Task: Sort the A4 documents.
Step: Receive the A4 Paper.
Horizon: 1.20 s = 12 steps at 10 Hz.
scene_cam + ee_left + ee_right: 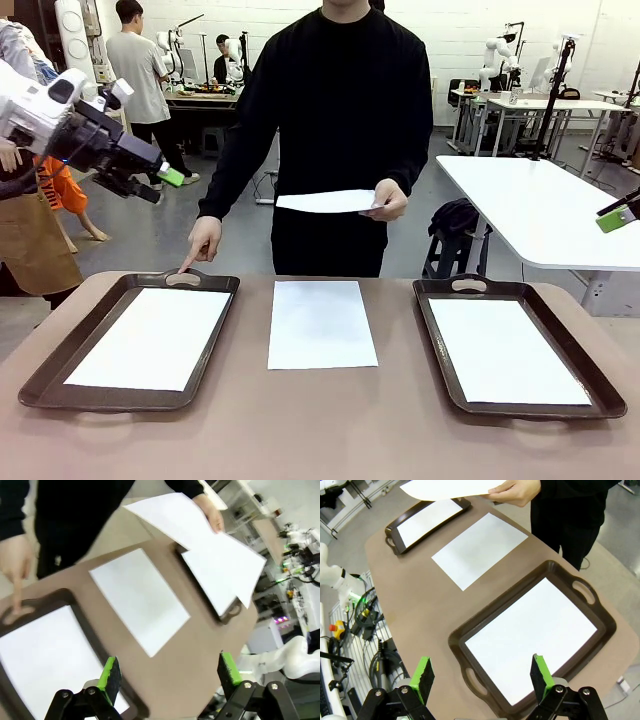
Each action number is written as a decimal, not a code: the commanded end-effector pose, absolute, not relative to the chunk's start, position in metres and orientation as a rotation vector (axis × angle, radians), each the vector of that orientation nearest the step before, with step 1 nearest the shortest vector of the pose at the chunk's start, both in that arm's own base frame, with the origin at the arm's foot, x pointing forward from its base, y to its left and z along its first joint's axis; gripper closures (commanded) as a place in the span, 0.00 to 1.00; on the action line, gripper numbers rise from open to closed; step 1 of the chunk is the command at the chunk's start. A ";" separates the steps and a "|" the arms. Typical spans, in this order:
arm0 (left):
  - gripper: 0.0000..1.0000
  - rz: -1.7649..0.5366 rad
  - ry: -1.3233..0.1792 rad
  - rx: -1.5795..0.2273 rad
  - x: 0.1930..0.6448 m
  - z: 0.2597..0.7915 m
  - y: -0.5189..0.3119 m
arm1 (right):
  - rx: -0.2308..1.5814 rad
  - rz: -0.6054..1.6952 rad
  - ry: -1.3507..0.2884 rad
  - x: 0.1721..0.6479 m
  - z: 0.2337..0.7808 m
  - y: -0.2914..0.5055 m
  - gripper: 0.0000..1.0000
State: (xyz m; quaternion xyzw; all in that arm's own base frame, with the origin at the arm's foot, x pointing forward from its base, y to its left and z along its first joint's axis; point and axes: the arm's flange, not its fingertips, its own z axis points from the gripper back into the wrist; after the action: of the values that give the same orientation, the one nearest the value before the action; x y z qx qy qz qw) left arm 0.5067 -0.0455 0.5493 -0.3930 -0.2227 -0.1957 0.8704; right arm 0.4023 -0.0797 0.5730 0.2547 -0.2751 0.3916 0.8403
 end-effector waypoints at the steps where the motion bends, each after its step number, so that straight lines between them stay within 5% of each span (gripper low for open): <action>1: 0.00 -0.318 -0.374 -0.927 0.541 0.548 -0.050 | 0.537 0.826 -0.582 0.403 0.572 -0.079 0.00; 7: 0.00 -0.026 -0.049 -1.160 0.617 0.480 -0.113 | 0.537 0.826 -0.582 0.403 0.572 -0.079 0.00; 12: 0.00 0.220 -0.017 -1.285 0.630 0.484 -0.119 | 0.537 0.826 -0.582 0.403 0.572 -0.079 0.00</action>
State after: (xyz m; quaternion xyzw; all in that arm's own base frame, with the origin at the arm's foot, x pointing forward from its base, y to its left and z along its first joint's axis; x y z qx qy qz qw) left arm 0.6260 -0.1150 0.4788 -0.5866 -0.0058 0.0780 0.8061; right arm 0.4024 -0.0797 0.5730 0.2546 -0.2750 0.3916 0.8403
